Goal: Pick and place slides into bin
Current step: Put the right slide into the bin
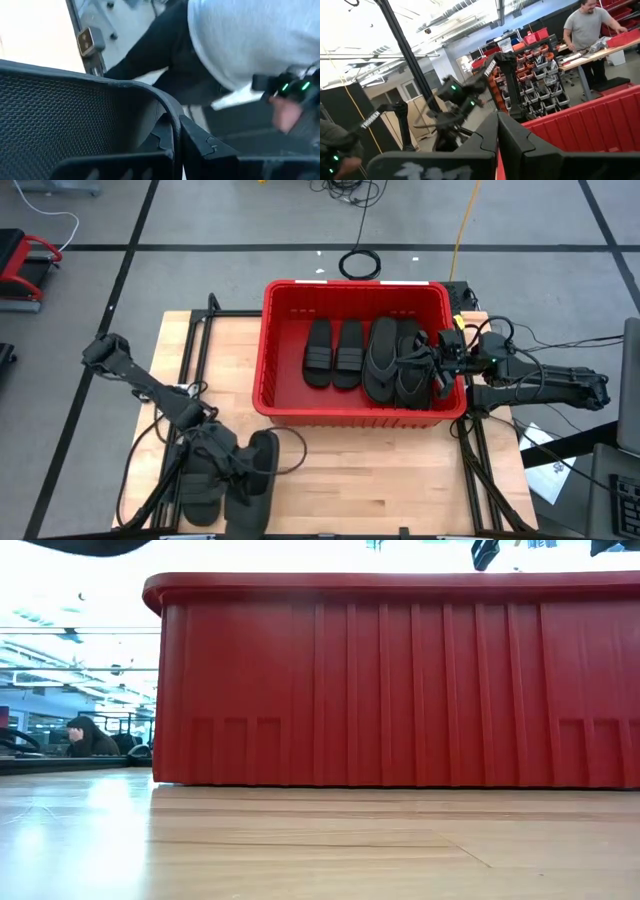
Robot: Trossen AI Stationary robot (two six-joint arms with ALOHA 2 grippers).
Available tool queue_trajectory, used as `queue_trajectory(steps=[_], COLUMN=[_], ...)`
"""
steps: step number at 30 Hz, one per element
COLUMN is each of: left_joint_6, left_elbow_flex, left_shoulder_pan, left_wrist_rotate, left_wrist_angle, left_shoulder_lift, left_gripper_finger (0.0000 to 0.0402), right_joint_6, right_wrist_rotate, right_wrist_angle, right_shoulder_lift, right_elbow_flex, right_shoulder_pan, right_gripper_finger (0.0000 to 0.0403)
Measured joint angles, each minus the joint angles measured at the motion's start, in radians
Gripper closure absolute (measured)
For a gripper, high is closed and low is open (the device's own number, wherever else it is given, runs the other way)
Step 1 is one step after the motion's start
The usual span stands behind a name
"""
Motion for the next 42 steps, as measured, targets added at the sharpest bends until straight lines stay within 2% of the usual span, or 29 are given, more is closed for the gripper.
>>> queue_trajectory(steps=[5, 8, 12, 17, 20, 22, 25, 27, 31, 35, 39, 42], left_joint_6=[0.139, 0.245, 0.382, 0.540, 0.622, 0.661, 0.675, 0.676, 0.745, 0.839, 0.900, 0.887], left_elbow_flex=[0.239, 0.397, 0.584, 0.752, 0.827, 0.873, 0.928, 0.962, 1.042, 1.125, 1.161, 1.111], left_shoulder_pan=[0.021, 0.079, 0.197, 0.405, 0.529, 0.601, 0.686, 0.720, 0.749, 0.765, 0.769, 0.759], left_wrist_rotate=[-0.001, -0.055, -0.139, -0.292, -0.295, -0.237, -0.096, -0.017, 0.053, 0.061, -0.018, -0.101], left_wrist_angle=[-0.427, -0.676, -0.854, -0.892, -0.875, -0.838, -0.773, -0.679, -0.543, -0.611, -0.858, -1.033], left_shoulder_lift=[0.000, 0.000, -0.001, 0.012, 0.043, 0.073, 0.128, 0.162, 0.212, 0.227, 0.164, 0.070], left_gripper_finger=[0.0400, 0.0400, 0.0400, 0.0401, 0.0401, 0.0401, 0.0401, 0.0401, 0.0401, 0.0401, 0.0401, 0.0401], right_joint_6=[-0.056, -0.092, -0.127, -0.157, -0.183, -0.200, -0.209, -0.215, -0.216, -0.237, -0.260, -0.321], right_wrist_rotate=[-0.003, -0.003, 0.000, 0.000, 0.000, -0.002, -0.032, -0.033, 0.024, 0.077, 0.130, 0.277], right_wrist_angle=[0.000, 0.000, 0.000, 0.000, 0.000, -0.001, -0.001, -0.002, -0.029, -0.087, -0.139, -0.170], right_shoulder_lift=[0.000, 0.000, 0.000, 0.000, 0.000, 0.000, 0.000, -0.002, -0.022, -0.052, -0.081, -0.086], right_elbow_flex=[0.000, 0.000, 0.000, 0.000, 0.000, 0.000, 0.000, 0.000, 0.000, 0.000, 0.000, 0.000], right_shoulder_pan=[0.000, 0.000, 0.000, 0.000, 0.000, 0.000, -0.001, -0.004, -0.023, -0.048, -0.075, -0.091], right_gripper_finger=[0.0399, 0.0399, 0.0399, 0.0399, 0.0399, 0.0399, 0.0399, 0.0399, 0.0399, 0.0399, 0.0399, 0.0399])
